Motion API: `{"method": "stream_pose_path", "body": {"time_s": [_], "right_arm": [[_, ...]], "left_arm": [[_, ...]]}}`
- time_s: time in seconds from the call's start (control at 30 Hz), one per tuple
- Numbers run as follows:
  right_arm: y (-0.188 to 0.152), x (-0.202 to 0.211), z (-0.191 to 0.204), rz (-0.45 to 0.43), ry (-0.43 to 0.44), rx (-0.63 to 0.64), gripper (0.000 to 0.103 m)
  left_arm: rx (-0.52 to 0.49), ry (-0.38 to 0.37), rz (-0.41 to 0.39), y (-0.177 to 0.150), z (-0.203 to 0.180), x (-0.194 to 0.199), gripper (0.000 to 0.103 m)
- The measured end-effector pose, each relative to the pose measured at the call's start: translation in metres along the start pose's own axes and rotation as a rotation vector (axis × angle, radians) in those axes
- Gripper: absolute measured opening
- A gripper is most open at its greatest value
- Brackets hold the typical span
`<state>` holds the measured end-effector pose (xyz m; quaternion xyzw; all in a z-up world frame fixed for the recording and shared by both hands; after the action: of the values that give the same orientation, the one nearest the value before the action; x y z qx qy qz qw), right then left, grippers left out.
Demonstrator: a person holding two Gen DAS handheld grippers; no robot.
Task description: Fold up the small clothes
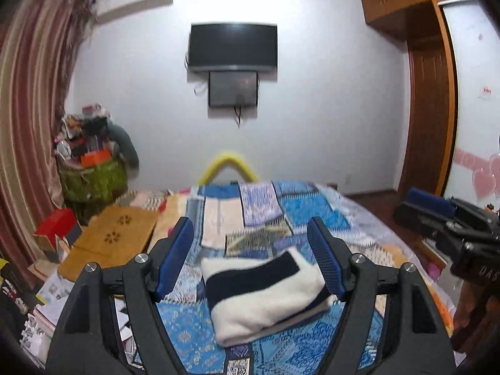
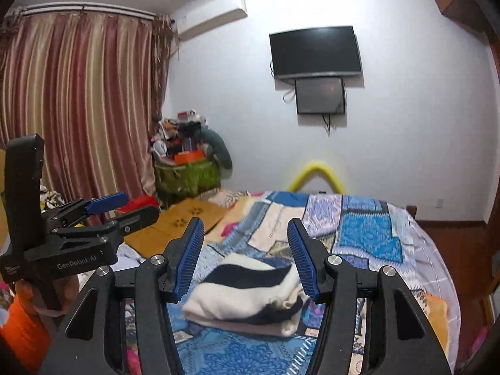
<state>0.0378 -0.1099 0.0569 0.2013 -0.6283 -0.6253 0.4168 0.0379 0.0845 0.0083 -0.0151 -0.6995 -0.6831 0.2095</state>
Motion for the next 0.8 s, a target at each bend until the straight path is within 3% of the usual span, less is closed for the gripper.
{"method": "stream_pose_path", "body": {"time_s": [0.2, 0.4, 0.63, 0.8], "right_arm": [[0.002, 0.008, 0.007, -0.042, 0.001, -0.013, 0.065], [0.0, 0.009, 0.01, -0.05, -0.017, -0.026, 0.084], [-0.001, 0.011, 0.009, -0.056, -0.039, -0.018, 0.1], [-0.004, 0.013, 0.01, -0.06, -0.05, -0.011, 0.102]], "left_arm": [[0.024, 0.01, -0.086, 0.007, 0.0, 0.026, 0.092], [0.031, 0.017, -0.102, 0.005, -0.001, 0.036, 0.102], [0.061, 0.01, -0.065, 0.0, 0.003, 0.03, 0.103], [0.069, 0.009, -0.054, -0.004, 0.003, 0.029, 0.103]]}}
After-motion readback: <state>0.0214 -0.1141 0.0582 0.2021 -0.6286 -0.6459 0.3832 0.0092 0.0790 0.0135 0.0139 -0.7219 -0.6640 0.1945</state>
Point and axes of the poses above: each gripper's, at about its wrist camera, not at the fingertips, and x roughly against the way its jaws point, z to its left, y to its top, the point moved 2 cm from there along -x, roughly the way its jaws point, and after that the axes turned 6 degrees about y, right-handed, at the moved point
